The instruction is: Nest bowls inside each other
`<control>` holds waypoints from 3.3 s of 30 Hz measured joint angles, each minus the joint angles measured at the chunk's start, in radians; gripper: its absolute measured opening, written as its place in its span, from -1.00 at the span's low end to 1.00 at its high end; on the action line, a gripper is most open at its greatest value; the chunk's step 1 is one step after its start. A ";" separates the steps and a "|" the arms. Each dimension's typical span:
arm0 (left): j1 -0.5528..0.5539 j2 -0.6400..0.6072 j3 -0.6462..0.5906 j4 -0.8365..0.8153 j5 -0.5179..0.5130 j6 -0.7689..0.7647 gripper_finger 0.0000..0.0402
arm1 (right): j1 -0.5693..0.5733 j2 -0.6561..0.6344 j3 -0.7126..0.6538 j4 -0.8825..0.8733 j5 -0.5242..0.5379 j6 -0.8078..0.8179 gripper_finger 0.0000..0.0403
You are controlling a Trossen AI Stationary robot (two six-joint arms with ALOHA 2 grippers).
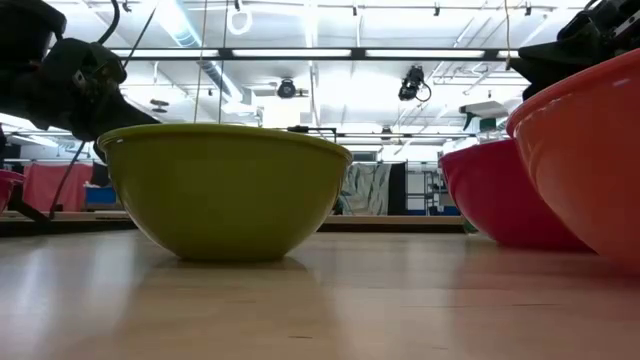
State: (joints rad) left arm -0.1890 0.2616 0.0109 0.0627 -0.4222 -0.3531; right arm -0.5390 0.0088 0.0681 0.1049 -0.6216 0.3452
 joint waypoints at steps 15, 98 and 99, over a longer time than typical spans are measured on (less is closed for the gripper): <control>0.000 0.000 0.000 0.106 -0.001 -0.004 -0.90 | 0.000 0.000 0.000 0.000 0.000 0.000 -0.60; 0.037 0.705 0.834 -0.330 -0.317 -0.408 0.10 | 0.783 1.464 1.149 -1.054 0.405 -0.582 0.24; 0.040 0.705 0.834 -0.330 -0.317 -0.412 0.10 | 0.791 1.483 1.149 -1.042 0.399 -0.585 0.24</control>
State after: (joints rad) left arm -0.1485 0.9668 0.8448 -0.2676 -0.7391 -0.7651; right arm 0.2522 1.4915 1.2171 -0.9375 -0.2224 -0.2394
